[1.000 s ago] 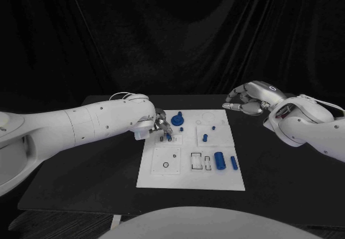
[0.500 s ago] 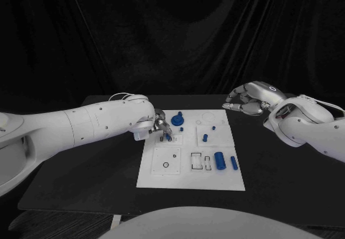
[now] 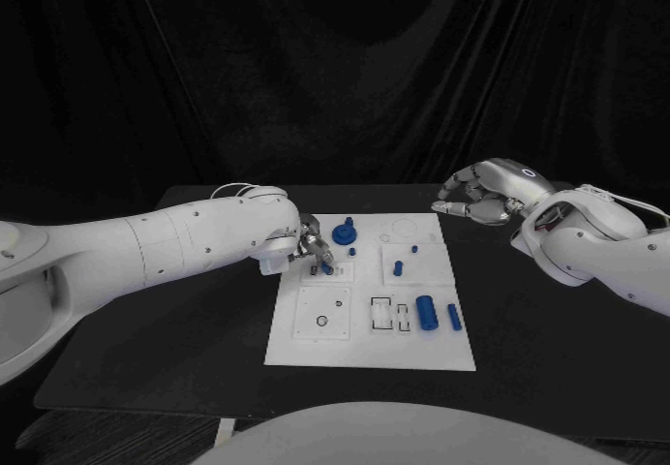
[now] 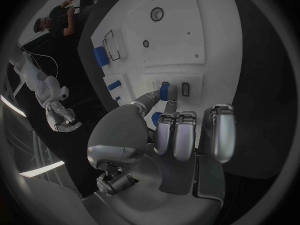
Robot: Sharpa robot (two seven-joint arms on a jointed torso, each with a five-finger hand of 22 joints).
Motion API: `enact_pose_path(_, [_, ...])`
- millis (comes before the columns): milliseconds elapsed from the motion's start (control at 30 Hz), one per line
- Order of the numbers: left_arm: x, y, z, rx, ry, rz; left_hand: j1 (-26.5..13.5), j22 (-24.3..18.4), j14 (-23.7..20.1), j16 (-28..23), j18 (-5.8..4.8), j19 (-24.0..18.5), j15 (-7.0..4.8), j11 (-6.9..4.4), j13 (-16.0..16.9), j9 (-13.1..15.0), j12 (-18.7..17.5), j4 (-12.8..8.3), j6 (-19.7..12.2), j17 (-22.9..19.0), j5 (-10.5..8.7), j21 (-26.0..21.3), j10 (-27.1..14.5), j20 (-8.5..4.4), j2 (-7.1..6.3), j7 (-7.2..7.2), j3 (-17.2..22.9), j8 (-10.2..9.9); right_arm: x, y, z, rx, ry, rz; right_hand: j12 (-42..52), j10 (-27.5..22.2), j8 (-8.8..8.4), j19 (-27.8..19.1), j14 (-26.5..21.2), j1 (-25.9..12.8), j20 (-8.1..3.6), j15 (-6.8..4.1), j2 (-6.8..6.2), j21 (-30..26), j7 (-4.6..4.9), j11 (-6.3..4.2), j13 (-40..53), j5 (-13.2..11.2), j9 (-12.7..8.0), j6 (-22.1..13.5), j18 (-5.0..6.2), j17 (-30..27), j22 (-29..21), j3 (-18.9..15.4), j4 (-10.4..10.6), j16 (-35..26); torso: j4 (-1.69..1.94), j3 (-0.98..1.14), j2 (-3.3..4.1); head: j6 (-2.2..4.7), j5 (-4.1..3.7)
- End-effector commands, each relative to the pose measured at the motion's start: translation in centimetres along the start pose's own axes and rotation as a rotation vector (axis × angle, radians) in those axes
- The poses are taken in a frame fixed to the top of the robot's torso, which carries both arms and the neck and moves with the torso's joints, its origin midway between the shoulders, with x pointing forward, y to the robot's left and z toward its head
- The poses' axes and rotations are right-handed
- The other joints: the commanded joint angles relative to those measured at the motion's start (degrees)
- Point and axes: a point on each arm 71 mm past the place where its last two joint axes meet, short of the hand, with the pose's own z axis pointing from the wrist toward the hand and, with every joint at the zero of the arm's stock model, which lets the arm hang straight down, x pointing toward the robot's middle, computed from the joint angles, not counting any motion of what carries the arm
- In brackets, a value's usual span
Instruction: Assemble the parts on the task board
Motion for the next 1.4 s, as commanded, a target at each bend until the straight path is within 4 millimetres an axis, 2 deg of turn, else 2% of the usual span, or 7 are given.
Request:
enact_pose_path(33, [0.24,-0.22,0.15,0.021,0.004,-0.002,0.1,10.6,5.9,0.2,-0.20,0.1,0.13,0.18,15.1,0.1,0.0,-2.1,0.1,15.1,0.23,-0.2,5.9,-0.20,0.53,-0.30,2.3,0.2,0.08,-0.13,-0.05,0.016,0.000,-0.001,0.2,6.1,-0.14,3.5,3.6,-0.1,0.38,0.36,0.23,-0.4,0.08,0.36,15.1,0.0,-0.1,0.3,0.19,0.9,13.1,-0.2,-0.1,-0.2,-0.02,-0.02,0.01,0.01,-0.02])
enact_pose_path(667, [0.82,-0.51,0.64,0.036,0.007,-0.007,0.1,10.6,5.9,0.2,-0.20,0.1,0.13,0.18,15.1,0.1,0.0,-2.1,0.0,15.1,0.25,-0.2,5.9,-0.20,0.55,-0.29,2.4,0.1,0.18,-0.20,-0.13,0.016,0.000,0.000,0.2,6.1,-0.13,3.5,3.5,0.0,0.39,0.38,0.20,-0.4,0.10,0.39,15.1,0.0,-0.1,0.4,0.20,0.8,13.0,-0.3,-0.2,-0.3,0.00,-0.02,0.03,0.01,-0.22])
enact_pose_path(1400, [1.11,-0.29,0.64,0.018,0.033,0.007,0.1,10.5,5.9,0.2,-0.17,0.0,0.13,0.17,15.1,0.2,0.0,-2.2,0.0,15.1,0.31,-0.4,5.9,-0.21,0.55,-0.30,2.7,0.1,0.27,-0.20,-0.07,0.017,0.005,0.000,0.2,6.1,-0.13,3.5,3.5,0.0,0.40,0.40,0.20,-0.4,0.11,0.40,15.1,0.0,-0.1,0.4,0.20,0.8,13.0,-0.3,-0.2,-0.3,-0.01,-0.01,0.02,0.01,0.08])
